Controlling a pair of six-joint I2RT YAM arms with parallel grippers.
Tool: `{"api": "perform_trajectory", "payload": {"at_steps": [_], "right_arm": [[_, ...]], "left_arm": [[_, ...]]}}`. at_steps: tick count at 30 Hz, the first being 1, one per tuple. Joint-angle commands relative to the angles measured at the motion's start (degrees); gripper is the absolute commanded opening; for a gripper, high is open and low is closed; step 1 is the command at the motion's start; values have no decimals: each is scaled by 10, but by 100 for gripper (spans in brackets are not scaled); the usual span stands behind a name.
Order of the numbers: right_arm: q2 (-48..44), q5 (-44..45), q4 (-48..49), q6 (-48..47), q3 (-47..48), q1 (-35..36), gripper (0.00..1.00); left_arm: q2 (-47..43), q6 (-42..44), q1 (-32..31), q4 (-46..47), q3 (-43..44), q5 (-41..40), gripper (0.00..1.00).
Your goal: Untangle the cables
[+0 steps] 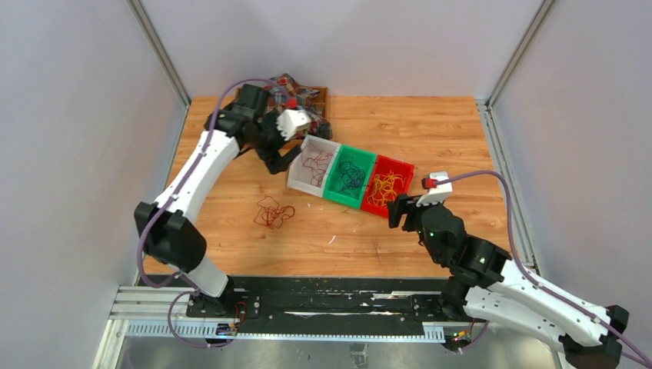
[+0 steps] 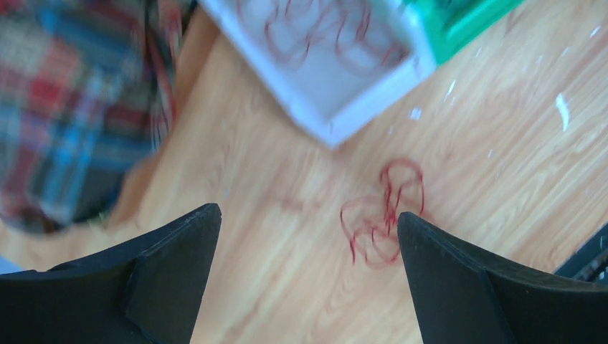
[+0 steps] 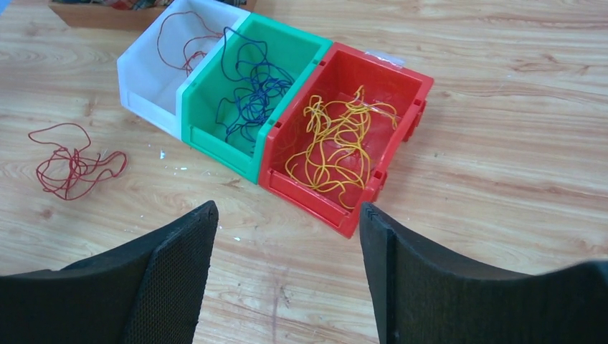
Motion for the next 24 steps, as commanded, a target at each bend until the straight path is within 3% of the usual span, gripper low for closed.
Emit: {"api": "perform_trajectory", "payload": {"at_steps": [1, 8, 15, 21, 24], "right_arm": [[52, -24, 68, -14, 24, -5, 73], [140, -63, 100, -17, 53, -5, 73], [145, -83, 116, -7, 38, -5, 73], [144, -90, 125, -6, 29, -5, 66], [147, -92, 131, -7, 29, -5, 61]], "left_arm": [[-55, 43, 82, -24, -108, 59, 98], [-72, 39, 118, 24, -248, 76, 99], [-52, 63, 119, 90, -317, 24, 87], [-54, 69, 118, 165, -366, -4, 58], [-49, 65, 119, 168, -369, 4, 32]]}}
